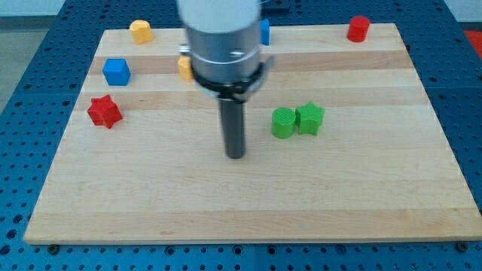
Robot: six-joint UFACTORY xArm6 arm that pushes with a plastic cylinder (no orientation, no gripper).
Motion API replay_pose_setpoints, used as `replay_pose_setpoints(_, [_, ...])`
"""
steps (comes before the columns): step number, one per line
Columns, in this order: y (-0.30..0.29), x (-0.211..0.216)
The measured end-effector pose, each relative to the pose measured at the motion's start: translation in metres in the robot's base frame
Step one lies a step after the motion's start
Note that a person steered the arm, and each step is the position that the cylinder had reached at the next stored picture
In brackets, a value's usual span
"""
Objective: Move the green circle diagonally in between the green star and the red circle
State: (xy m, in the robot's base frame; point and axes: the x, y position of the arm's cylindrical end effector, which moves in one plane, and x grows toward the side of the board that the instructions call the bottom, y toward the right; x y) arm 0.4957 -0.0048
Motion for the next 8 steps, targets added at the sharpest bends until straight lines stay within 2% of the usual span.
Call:
replay_pose_setpoints(1, [0.043,-0.009])
replay_pose_setpoints(2, [0.055,-0.028])
replay_pose_setpoints(4, [0.049,-0.08])
replay_pose_setpoints(6, [0.032,-0.073])
replay_pose_setpoints(8, [0.029,-0.11])
